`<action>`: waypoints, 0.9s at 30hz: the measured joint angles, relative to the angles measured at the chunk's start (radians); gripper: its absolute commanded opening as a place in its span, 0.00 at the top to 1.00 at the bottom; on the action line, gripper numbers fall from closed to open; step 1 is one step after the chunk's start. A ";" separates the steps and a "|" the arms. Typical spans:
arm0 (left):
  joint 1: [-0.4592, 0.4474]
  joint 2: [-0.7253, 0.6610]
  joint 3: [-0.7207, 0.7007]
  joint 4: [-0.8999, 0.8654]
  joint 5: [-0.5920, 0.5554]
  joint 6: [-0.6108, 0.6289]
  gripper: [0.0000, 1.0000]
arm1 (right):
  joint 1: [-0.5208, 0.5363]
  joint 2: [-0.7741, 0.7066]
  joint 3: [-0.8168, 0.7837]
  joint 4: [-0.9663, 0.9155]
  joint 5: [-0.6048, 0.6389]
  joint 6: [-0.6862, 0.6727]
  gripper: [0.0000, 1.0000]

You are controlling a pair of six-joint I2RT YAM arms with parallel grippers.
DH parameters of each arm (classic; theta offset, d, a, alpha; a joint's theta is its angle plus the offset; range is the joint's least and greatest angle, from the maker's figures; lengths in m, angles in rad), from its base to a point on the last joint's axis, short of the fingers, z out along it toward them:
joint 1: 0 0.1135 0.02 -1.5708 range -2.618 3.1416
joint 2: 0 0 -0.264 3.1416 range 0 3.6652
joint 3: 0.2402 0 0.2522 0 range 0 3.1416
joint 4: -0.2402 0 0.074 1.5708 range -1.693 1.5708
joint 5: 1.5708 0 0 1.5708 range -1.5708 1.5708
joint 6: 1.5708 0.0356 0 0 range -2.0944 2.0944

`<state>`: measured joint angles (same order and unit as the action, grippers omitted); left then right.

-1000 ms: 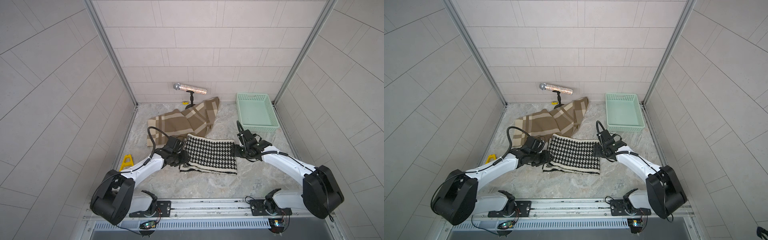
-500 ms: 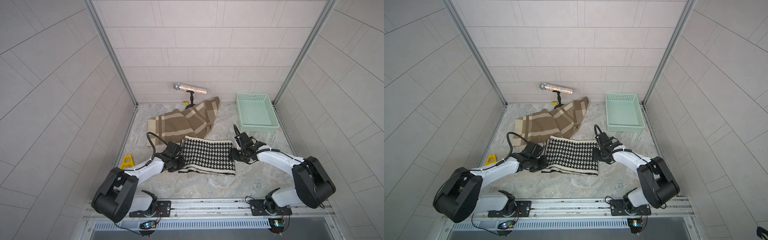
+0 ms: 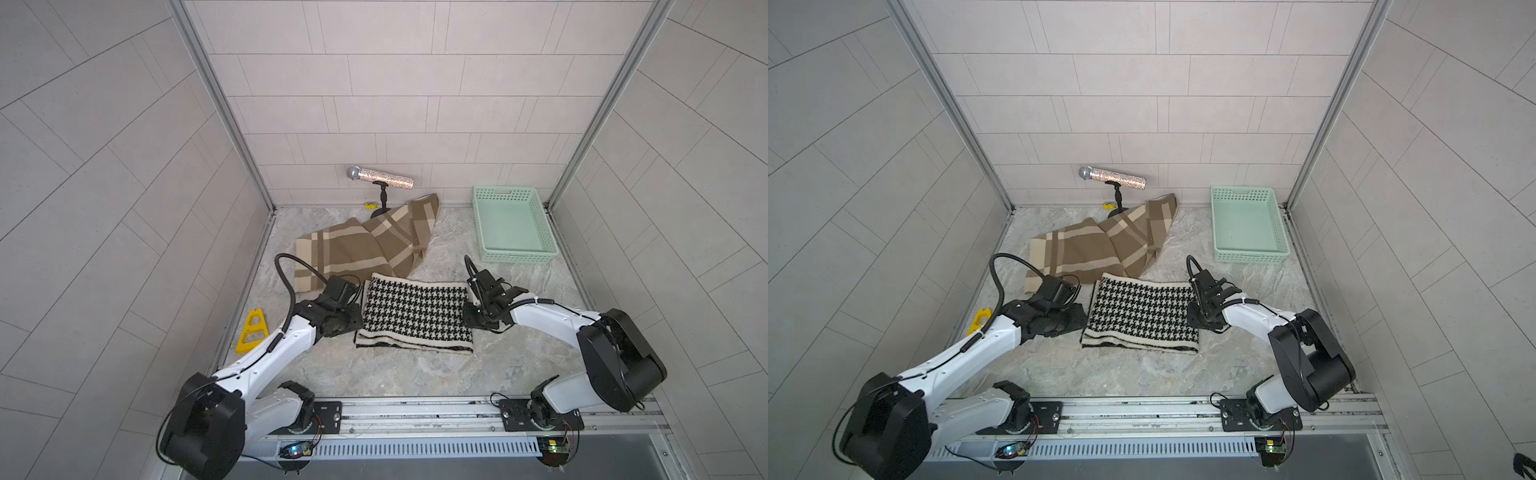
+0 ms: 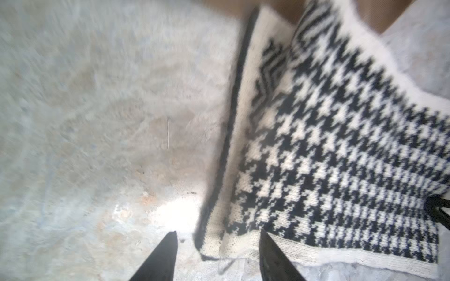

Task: Roll up the scarf and place it into the basket
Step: Fold the scarf at the center of the board, then adjust the scarf at the center of the board.

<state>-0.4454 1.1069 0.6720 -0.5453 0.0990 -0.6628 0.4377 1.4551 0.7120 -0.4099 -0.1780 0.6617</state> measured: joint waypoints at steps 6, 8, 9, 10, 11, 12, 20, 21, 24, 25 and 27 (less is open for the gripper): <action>-0.008 0.045 0.042 0.135 0.068 0.009 0.64 | 0.000 -0.071 0.000 -0.051 0.062 0.001 0.85; -0.033 0.128 0.050 0.209 0.106 0.006 0.74 | 0.000 -0.110 -0.003 -0.072 0.093 0.005 0.87; -0.050 0.172 0.058 0.237 0.122 0.006 0.79 | 0.000 -0.129 -0.009 -0.077 0.107 0.008 0.88; -0.072 0.225 0.070 0.267 0.137 0.010 0.83 | 0.000 -0.149 -0.016 -0.085 0.122 0.012 0.89; -0.092 0.277 0.082 0.297 0.149 0.014 0.87 | 0.000 -0.166 -0.024 -0.095 0.136 0.017 0.90; -0.108 0.325 0.094 0.322 0.161 0.019 0.90 | -0.001 -0.177 -0.031 -0.101 0.147 0.021 0.92; -0.139 0.557 0.129 0.453 0.224 0.026 0.93 | -0.003 -0.194 -0.051 -0.179 0.219 0.039 0.89; -0.139 0.560 0.130 0.462 0.227 0.026 0.93 | 0.003 -0.194 -0.048 -0.188 0.227 0.040 0.78; -0.139 0.563 0.132 0.476 0.227 0.026 0.93 | 0.016 -0.195 -0.030 -0.222 0.256 0.034 0.57; -0.139 0.562 0.132 0.477 0.227 0.027 0.93 | 0.019 -0.196 -0.026 -0.229 0.262 0.037 0.53; -0.139 0.556 0.130 0.476 0.227 0.029 0.92 | 0.013 -0.206 -0.024 -0.238 0.269 0.028 0.46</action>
<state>-0.5846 1.6627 0.8024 -0.0689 0.3260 -0.6338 0.4503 1.2488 0.6880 -0.6476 0.0906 0.6899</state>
